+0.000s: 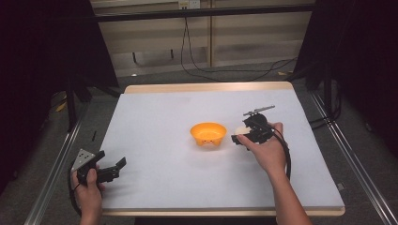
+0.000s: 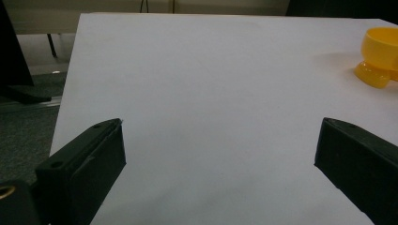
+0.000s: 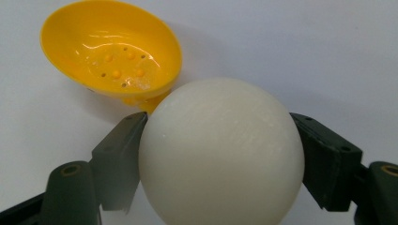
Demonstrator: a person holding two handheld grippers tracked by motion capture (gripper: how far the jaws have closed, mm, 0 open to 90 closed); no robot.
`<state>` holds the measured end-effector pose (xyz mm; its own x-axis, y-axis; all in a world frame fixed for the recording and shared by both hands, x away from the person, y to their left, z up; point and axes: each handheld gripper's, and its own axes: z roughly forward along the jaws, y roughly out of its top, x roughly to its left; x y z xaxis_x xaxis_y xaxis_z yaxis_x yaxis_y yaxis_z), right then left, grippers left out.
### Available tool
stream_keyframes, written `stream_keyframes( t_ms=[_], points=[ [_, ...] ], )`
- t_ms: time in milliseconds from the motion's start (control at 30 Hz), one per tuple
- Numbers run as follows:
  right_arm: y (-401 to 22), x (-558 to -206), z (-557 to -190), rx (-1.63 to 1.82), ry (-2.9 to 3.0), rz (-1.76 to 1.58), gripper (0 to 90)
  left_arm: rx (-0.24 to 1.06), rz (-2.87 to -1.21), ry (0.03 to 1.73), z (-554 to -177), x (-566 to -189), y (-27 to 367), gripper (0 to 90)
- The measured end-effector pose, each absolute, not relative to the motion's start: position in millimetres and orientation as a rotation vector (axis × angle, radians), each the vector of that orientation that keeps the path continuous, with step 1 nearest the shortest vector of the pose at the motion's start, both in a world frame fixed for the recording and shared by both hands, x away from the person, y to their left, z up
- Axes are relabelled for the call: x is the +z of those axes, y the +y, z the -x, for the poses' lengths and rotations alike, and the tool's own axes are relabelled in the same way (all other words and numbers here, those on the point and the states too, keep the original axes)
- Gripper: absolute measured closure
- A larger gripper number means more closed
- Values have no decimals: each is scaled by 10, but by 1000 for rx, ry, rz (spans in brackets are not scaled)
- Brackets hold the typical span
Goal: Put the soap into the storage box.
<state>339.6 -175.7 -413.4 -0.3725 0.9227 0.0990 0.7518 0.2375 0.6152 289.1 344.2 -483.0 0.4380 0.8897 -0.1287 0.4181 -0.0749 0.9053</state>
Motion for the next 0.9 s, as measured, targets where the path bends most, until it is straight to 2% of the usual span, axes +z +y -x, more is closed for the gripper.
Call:
stream_keyframes(
  t_ms=[900],
  points=[
    [-1528, -4041, -3551, 876, 2243, -1546, 236, 577, -1680, 1146, -2893, -4830, 3448, 20]
  ],
)
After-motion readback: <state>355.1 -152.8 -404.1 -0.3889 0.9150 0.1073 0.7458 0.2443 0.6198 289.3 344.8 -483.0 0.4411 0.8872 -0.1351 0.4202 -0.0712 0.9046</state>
